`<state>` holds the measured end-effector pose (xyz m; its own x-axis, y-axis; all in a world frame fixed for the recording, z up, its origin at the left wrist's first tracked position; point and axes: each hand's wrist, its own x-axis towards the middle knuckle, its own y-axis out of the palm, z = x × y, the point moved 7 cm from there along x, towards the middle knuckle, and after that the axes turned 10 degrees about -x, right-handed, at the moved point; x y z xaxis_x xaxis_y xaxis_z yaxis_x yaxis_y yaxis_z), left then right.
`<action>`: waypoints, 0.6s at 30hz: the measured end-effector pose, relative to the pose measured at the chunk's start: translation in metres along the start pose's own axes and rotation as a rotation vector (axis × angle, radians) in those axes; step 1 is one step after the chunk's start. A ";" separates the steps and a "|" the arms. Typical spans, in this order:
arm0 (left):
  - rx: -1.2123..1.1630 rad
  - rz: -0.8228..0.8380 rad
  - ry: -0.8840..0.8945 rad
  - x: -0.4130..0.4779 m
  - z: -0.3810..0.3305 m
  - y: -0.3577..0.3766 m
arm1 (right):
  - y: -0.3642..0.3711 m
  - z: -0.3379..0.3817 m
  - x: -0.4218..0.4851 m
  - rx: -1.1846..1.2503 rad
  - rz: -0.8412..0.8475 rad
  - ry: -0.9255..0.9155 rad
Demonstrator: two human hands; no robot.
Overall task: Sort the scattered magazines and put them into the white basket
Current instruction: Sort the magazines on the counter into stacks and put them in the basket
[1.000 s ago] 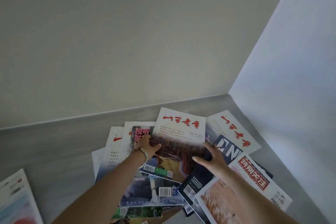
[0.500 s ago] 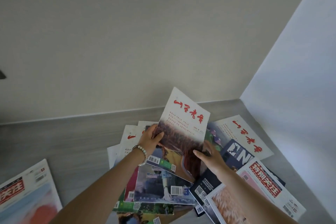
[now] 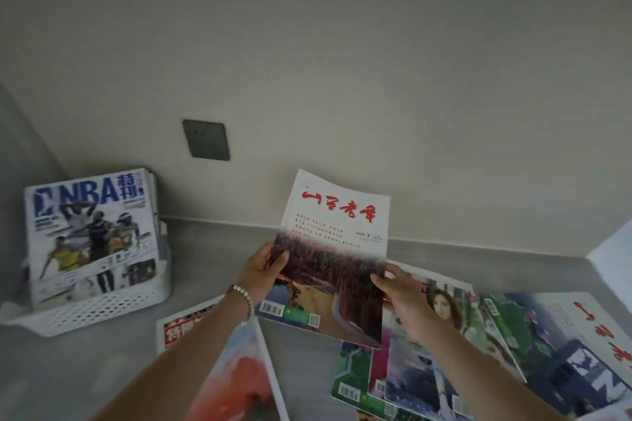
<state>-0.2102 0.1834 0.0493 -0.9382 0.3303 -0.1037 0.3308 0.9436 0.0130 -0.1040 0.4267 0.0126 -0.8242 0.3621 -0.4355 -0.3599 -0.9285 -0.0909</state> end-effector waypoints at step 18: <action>-0.283 -0.414 -0.041 -0.037 -0.017 -0.377 | 0.373 0.105 0.015 -0.133 0.248 -0.277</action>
<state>-0.3019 -0.1841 0.0654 -0.9782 -0.0688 -0.1960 -0.1142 0.9663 0.2307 -0.2961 0.0944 0.0659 -0.9723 0.1170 -0.2025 -0.0903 -0.9865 -0.1368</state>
